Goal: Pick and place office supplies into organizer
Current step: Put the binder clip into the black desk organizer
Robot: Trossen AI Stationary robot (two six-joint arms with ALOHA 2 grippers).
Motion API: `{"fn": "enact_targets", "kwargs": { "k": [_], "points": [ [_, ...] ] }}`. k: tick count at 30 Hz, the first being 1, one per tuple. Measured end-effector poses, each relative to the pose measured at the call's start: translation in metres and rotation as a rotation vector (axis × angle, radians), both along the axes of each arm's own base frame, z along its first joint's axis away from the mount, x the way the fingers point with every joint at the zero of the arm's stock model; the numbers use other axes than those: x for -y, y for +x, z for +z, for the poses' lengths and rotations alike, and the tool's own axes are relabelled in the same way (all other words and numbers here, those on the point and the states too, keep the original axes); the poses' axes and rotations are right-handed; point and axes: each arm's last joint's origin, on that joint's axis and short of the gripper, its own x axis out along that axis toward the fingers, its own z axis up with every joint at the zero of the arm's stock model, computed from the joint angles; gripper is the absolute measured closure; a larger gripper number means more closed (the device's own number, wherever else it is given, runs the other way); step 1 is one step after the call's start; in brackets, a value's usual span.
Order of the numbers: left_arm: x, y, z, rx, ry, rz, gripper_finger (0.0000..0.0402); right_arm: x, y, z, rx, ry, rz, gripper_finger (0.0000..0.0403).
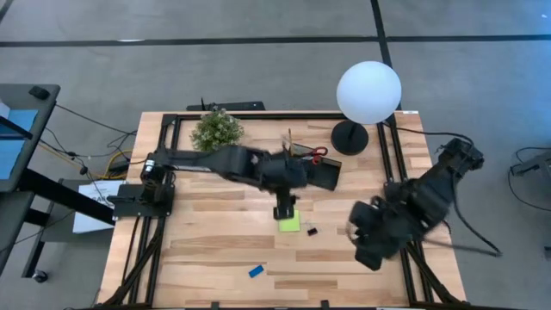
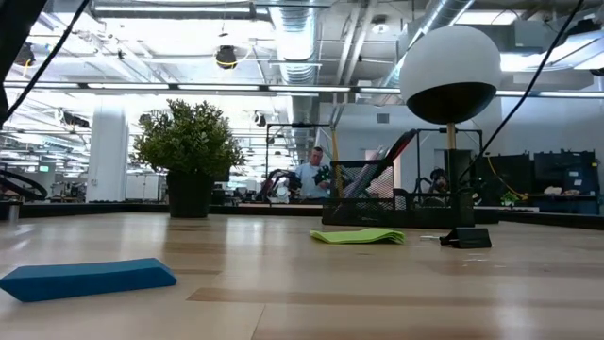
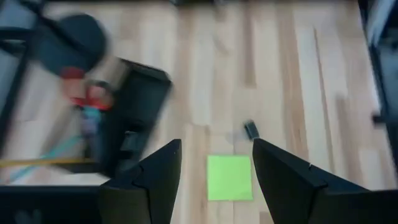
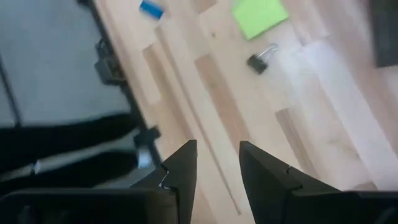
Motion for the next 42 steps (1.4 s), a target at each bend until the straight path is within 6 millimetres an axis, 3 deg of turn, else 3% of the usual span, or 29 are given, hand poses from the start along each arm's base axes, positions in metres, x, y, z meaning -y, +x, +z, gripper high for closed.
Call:
{"fn": "enact_targets", "kwargs": {
  "k": [2,6,11,13,15,19,26,32,37,42],
  "points": [
    [-0.006,-0.012,0.029,0.042,-0.004,0.059,0.0207,-0.011,-0.012,-0.006,0.036,-0.055,-0.067,0.0289],
    [-0.015,-0.049,0.063,0.158,0.013,0.121,0.0207,-0.033,-0.041,-0.022,0.137,-0.101,-0.255,0.0289],
    [-0.024,-0.111,0.107,0.268,0.028,0.233,0.0207,-0.055,-0.077,-0.044,0.515,-0.091,-0.436,0.0289],
    [-0.028,-0.130,0.120,0.315,0.056,0.279,0.0207,-0.064,-0.077,-0.061,0.575,-0.069,-0.444,0.0289],
    [-0.029,-0.150,0.132,0.366,0.072,0.303,0.0207,-0.071,-0.067,-0.079,0.557,-0.008,-0.482,0.0289],
    [-0.035,-0.186,0.152,0.458,0.082,0.348,0.0207,-0.080,-0.024,-0.125,0.430,0.056,-0.559,0.0289],
    [-0.041,-0.224,0.169,0.533,0.132,0.372,0.0207,-0.063,0.028,-0.170,0.221,-0.046,-0.665,0.0289],
    [-0.043,-0.235,0.169,0.513,0.151,0.375,0.0207,-0.039,0.061,-0.188,0.021,-0.007,-0.759,0.0289],
    [-0.043,-0.240,0.162,0.428,0.198,0.355,0.0207,-0.014,0.087,-0.206,-0.210,0.020,-0.665,0.0289],
    [-0.043,-0.239,0.158,0.390,0.217,0.356,0.0207,0.012,0.105,-0.213,-0.295,0.042,-0.623,0.0287]
  ]
}}
